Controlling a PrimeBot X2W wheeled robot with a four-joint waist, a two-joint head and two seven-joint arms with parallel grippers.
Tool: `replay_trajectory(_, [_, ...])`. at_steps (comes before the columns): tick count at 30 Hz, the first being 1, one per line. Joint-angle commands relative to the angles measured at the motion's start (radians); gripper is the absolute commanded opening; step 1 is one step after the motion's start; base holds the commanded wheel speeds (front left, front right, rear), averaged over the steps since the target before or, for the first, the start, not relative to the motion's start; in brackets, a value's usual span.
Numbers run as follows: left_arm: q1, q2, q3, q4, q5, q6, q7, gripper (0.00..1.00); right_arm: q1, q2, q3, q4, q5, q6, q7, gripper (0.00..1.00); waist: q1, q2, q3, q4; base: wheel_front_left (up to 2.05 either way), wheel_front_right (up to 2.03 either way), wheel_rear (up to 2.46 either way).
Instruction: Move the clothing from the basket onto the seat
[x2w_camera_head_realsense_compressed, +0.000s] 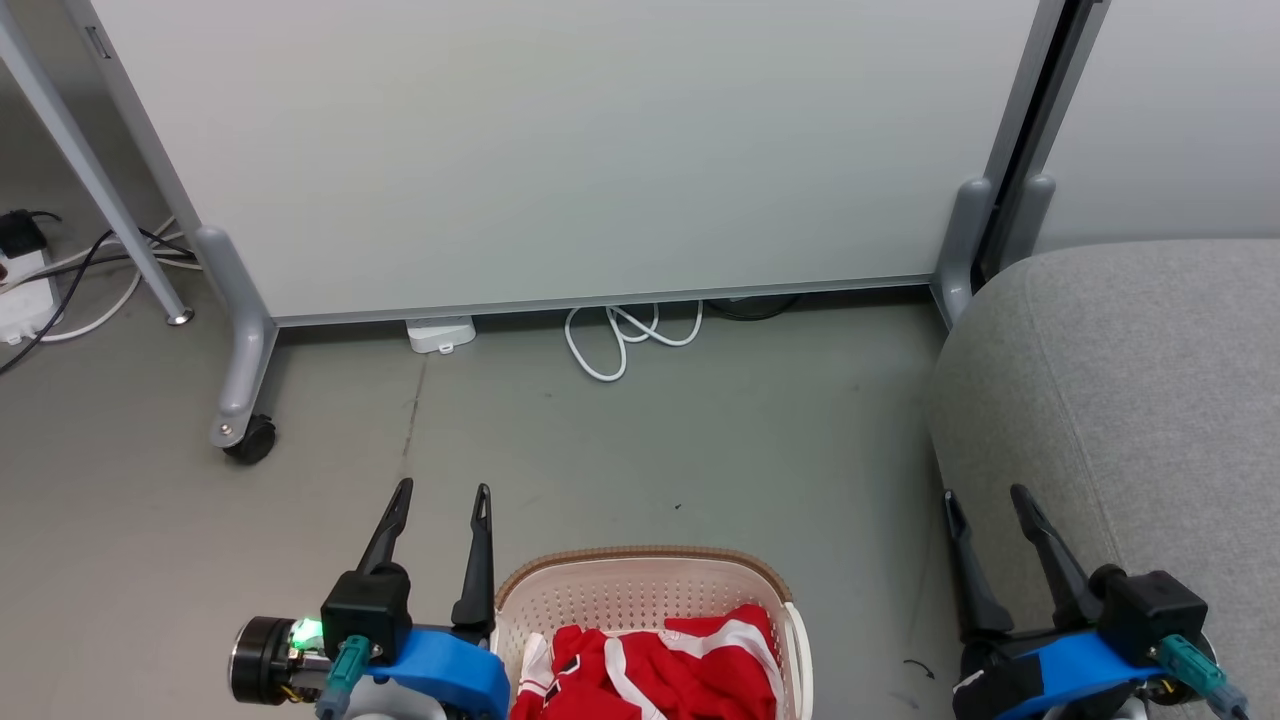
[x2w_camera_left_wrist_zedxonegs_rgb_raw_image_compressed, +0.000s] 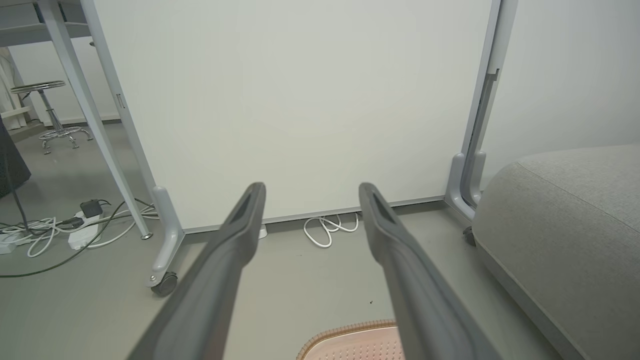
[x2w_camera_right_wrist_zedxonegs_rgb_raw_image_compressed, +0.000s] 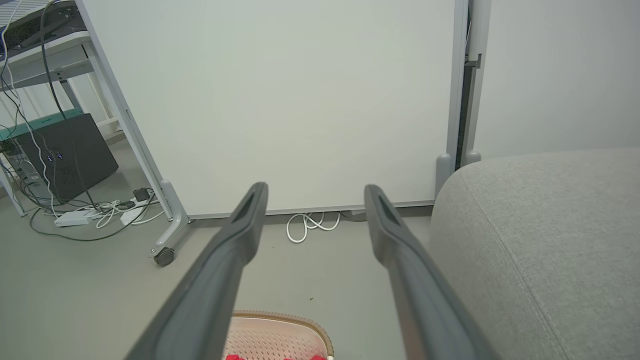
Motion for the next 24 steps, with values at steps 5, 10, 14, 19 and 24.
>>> replay_trajectory(5, [-0.016, -0.002, 0.008, 0.015, -0.018, -0.021, -0.005, 1.0, 0.007, -0.004, -0.006, 0.011, 0.006, 0.002, -0.003, 1.0, 0.0, -0.0001, -0.001, 0.001, 0.0, 0.0, 0.0])
replay_trajectory(10, [-0.017, -0.004, 0.013, 0.026, -0.032, -0.033, -0.005, 1.0, 0.006, -0.004, -0.012, 0.026, 0.009, 0.002, -0.003, 1.0, 0.0, -0.0001, -0.002, 0.003, 0.0, 0.0, 0.0])
replay_trajectory(14, [-0.017, -0.005, 0.016, 0.032, -0.035, -0.038, -0.005, 1.0, 0.004, -0.004, -0.007, 0.038, 0.017, 0.002, -0.003, 1.0, 0.0, -0.0001, -0.003, 0.002, 0.0, 0.0, 0.0])
replay_trajectory(19, [-0.015, -0.006, 0.017, 0.036, -0.036, -0.038, -0.005, 1.0, 0.003, -0.004, -0.006, 0.048, 0.025, 0.002, -0.003, 1.0, 0.0, -0.0001, -0.005, 0.002, 0.0, 0.0, 0.0])
replay_trajectory(24, [-0.014, -0.007, 0.019, 0.035, -0.033, -0.036, -0.005, 1.0, 0.001, -0.004, -0.008, 0.051, 0.025, 0.002, -0.003, 1.0, 0.0, -0.0001, -0.004, 0.002, 0.0, 0.0, 0.0])
